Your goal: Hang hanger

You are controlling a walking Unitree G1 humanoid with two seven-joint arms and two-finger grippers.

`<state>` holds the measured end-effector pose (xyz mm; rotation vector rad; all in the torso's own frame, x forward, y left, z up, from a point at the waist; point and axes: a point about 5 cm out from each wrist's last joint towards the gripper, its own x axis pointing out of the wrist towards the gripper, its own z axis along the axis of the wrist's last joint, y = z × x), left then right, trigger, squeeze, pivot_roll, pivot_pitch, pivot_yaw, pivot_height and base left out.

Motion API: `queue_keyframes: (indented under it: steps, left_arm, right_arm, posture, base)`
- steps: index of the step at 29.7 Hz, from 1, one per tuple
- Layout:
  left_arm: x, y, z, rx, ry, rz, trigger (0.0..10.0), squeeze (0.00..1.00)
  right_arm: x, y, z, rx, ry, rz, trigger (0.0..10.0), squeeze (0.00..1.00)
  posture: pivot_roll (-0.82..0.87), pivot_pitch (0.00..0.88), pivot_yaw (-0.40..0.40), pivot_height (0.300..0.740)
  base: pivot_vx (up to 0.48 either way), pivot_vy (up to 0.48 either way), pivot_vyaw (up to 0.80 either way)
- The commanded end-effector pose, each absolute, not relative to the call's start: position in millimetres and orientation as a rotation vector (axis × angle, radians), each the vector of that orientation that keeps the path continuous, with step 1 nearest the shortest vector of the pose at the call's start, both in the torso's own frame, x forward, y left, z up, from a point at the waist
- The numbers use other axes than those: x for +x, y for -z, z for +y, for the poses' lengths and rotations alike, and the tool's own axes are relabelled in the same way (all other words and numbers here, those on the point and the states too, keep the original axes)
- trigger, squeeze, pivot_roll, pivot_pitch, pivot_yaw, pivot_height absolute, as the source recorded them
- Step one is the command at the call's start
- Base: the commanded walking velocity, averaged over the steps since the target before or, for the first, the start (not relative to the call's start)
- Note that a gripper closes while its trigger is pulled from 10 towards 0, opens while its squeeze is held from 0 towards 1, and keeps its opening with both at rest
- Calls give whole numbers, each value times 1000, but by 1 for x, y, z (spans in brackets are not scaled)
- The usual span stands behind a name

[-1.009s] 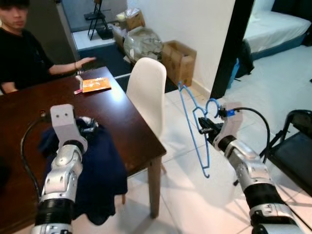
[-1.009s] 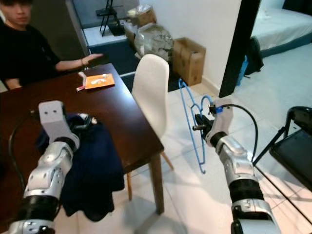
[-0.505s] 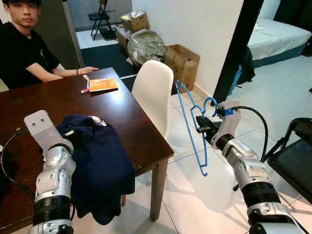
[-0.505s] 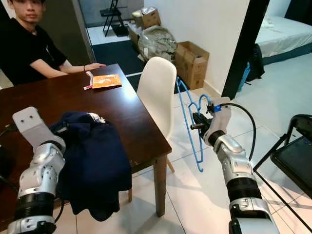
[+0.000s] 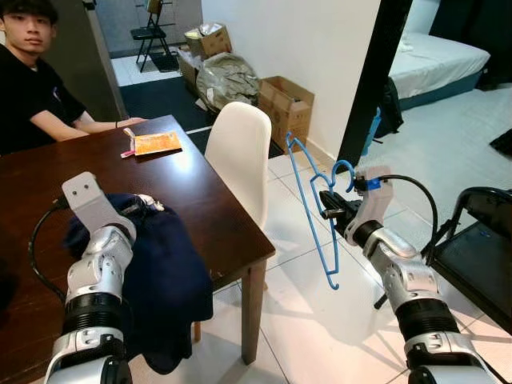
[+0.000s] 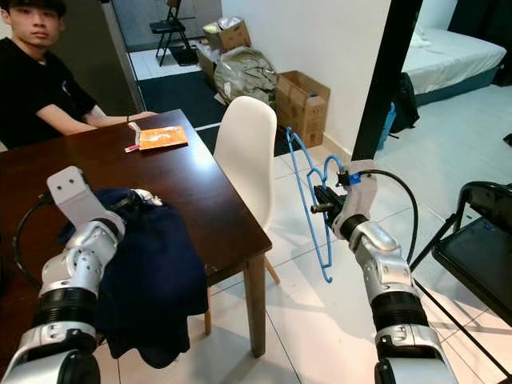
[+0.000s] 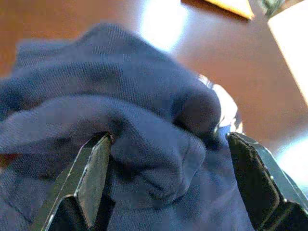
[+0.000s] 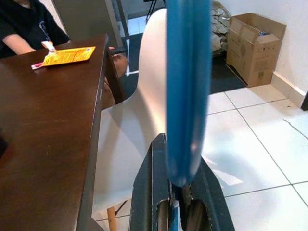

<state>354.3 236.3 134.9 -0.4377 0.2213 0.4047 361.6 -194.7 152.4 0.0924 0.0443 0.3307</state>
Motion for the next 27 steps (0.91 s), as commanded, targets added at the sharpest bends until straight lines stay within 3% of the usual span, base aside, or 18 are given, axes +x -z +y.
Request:
queue_keyframes:
  steps: [1, 7, 8, 13, 27]
  left_arm:
    - [354, -130, 243, -451, -426, 254, 10000, 0]
    - [351, -126, 258, -475, -492, 270, 10000, 0]
    - [351, -126, 263, -480, -503, 264, 0, 0]
    - [347, -126, 276, -478, -545, 244, 0, 0]
    - [346, -155, 300, -269, -521, 129, 0, 0]
  right_arm:
    - [360, -149, -194, 83, -337, 59, 10000, 0]
    - [359, -149, -193, 90, -339, 58, 10000, 0]
    - [359, -149, -193, 89, -338, 59, 10000, 0]
    - [359, -149, -195, 91, -335, 63, 10000, 0]
    - [358, -148, -196, 106, -325, 67, 10000, 0]
  posture:
    - [-4, 67, 24, 740]
    - [-5, 78, 21, 740]
    - [-5, 79, 21, 740]
    - [-7, 84, 24, 740]
    - [-1, 91, 27, 740]
  base:
    - [0, 0, 0]
    - [0, 0, 0]
    - [0, 0, 0]
    - [0, 0, 0]
    - [0, 0, 0]
